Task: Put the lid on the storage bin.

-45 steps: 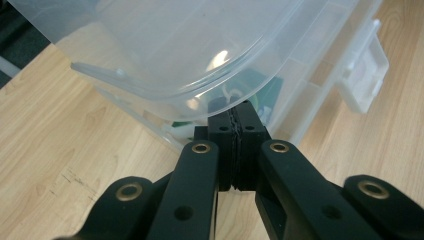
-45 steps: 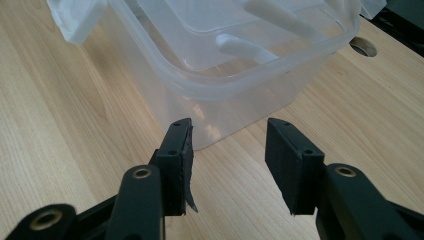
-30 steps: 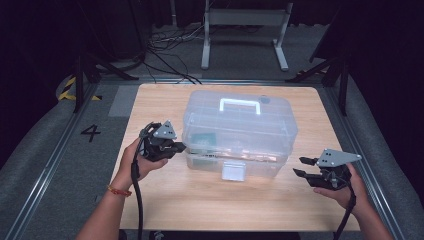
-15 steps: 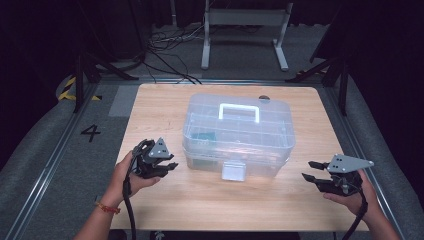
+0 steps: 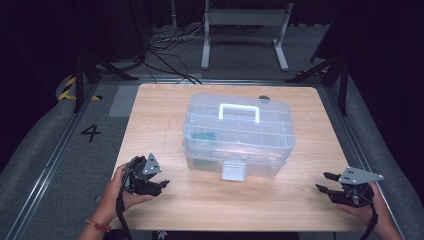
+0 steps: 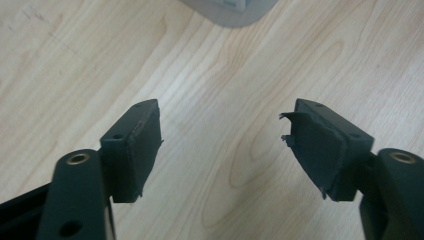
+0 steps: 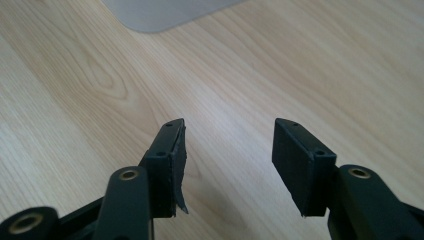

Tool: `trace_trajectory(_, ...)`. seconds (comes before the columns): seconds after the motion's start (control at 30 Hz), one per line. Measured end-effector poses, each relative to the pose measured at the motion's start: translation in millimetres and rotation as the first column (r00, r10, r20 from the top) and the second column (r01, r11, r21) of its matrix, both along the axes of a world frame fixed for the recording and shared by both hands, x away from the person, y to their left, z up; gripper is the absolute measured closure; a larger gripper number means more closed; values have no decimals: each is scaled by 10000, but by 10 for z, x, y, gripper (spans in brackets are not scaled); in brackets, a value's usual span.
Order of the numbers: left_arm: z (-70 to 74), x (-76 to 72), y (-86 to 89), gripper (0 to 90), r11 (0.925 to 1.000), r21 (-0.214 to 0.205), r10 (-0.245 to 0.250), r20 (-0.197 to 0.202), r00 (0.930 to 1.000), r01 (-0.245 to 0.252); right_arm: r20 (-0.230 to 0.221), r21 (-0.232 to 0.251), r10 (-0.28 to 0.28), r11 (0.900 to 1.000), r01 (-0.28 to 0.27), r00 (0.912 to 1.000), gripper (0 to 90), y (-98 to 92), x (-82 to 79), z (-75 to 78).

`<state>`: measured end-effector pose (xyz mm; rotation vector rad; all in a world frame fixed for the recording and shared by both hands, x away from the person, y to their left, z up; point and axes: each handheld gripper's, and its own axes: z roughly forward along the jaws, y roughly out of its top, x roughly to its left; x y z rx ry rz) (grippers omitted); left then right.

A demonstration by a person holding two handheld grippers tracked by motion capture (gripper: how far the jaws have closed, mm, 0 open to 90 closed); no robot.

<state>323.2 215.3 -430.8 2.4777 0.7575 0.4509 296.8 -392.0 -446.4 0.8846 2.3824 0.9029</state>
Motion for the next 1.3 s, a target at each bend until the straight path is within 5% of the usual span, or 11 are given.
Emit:
trace_trajectory(0.3, -178, -111, 142, 246, 9985, 550, 36, -173, 9998, -26, -337, 781, -764, 9938, 788, 9965, 429, -271, -93, -226)
trace_trajectory(0.4, -266, -110, 206, 229, 9974, 715, 72, -603, 9982, -29, -371, 876, -1140, 9893, 1169, 9928, 393, -310, -119, -268)
trace_trajectory(0.5, -302, -111, 285, 189, 9997, 249, 77, -639, 9979, -62, -421, 1094, -1246, 9857, 1285, 9913, 375, -328, -128, -296)
trace_trajectory(0.6, -376, -100, 454, 166, 9970, -758, 99, -879, 9961, -166, -263, 989, -1507, 9833, 1526, 9882, 309, -305, -128, -353)
trace_trajectory(0.63, -376, -100, 454, 162, 9970, -758, 99, -879, 9961, -166, -263, 989, -1507, 9833, 1526, 9882, 309, -305, -128, -353)
trace_trajectory(0.67, -413, -105, 494, 162, 9909, -1271, 294, -1096, 9935, -433, -222, 916, -1570, 9831, 1584, 9874, 284, -293, -121, -369)
trace_trajectory(0.77, -488, -155, 524, 145, 9747, -2053, 731, -793, 9942, -880, -347, 1308, -1792, 9745, 1823, 9832, 256, -292, -98, -406)
trace_trajectory(0.9, -525, -196, 506, 132, 9655, -2306, 1119, -522, 9923, -1210, -587, 1440, -1830, 9712, 1897, 9814, 239, -298, -71, -411)
trace_trajectory(1.0, -528, -200, 498, 129, 9641, -2326, 1195, -495, 9916, -1278, -910, 1607, -1800, 9680, 1928, 9795, 231, -320, -36, -413)
trace_trajectory(1.3, -529, -203, 488, 119, 9635, -2295, 1300, -484, 9903, -1377, -904, 1586, -1824, 9679, 1950, 9791, 224, -314, -29, -415)
